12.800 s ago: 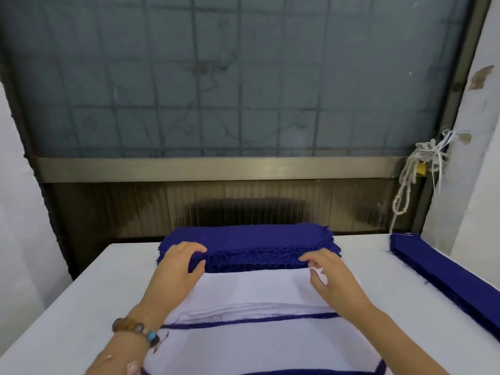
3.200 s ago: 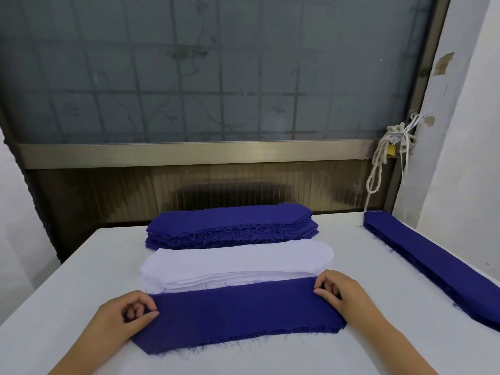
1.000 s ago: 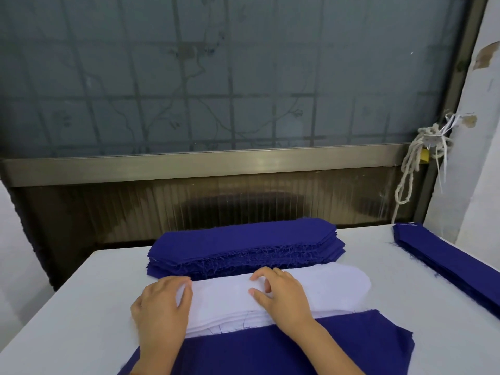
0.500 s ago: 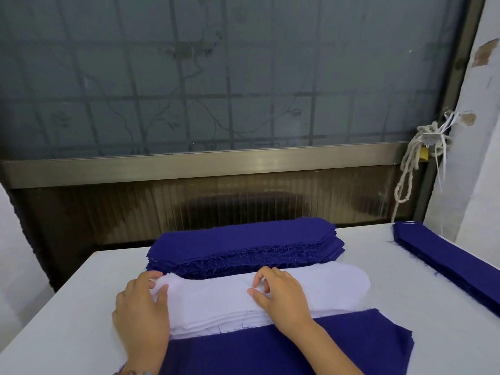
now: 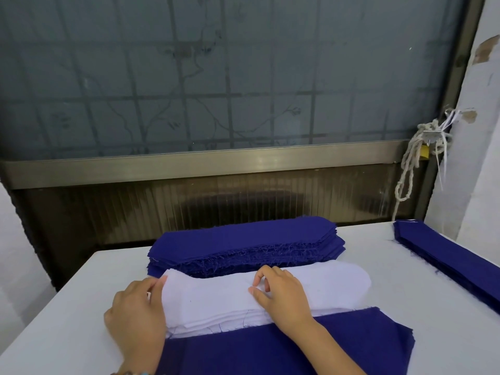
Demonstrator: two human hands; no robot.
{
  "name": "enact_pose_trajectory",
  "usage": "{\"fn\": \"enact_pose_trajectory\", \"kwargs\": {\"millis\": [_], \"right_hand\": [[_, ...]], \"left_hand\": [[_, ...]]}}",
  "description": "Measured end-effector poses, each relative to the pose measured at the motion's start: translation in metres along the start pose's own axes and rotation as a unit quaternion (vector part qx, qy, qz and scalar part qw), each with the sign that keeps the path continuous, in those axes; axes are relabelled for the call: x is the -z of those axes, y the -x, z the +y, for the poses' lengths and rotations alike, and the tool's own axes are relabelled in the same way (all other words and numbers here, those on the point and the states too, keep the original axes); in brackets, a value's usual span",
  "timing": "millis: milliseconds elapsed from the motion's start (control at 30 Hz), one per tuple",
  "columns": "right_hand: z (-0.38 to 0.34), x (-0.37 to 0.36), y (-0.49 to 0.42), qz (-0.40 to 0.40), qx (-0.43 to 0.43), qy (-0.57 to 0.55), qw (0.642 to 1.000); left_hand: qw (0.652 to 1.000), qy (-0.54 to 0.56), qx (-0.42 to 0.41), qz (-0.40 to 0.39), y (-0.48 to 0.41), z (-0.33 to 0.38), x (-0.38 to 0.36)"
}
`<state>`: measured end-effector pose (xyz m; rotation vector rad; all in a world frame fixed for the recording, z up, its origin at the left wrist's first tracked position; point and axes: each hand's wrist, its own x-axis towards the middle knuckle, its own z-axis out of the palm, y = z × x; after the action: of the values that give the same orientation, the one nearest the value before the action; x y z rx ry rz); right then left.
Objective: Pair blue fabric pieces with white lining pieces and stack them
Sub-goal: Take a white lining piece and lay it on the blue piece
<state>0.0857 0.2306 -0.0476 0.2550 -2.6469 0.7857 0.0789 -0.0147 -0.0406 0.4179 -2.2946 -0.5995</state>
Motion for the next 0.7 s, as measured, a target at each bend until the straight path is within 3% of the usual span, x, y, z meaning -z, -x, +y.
{"fn": "enact_pose_trajectory", "kwargs": {"millis": [300,533,700], "right_hand": [[-0.0015,0.0028,0.0004,-0.013,0.001,0.001,1.000],[-0.0048,0.0096,0.0016,-0.058,0.005,0.014,0.998],[-0.0055,0.0078,0.0016,-0.054,0.004,0.024,0.998]], "left_hand": [[0.983,0.105,-0.100,0.113,-0.0025,0.0019,0.0002],[0.967,0.239,0.024,-0.082,0.0009,0.0043,-0.0043],[0.963,0.259,0.063,-0.047,0.0006,0.0013,0.0006]]}}
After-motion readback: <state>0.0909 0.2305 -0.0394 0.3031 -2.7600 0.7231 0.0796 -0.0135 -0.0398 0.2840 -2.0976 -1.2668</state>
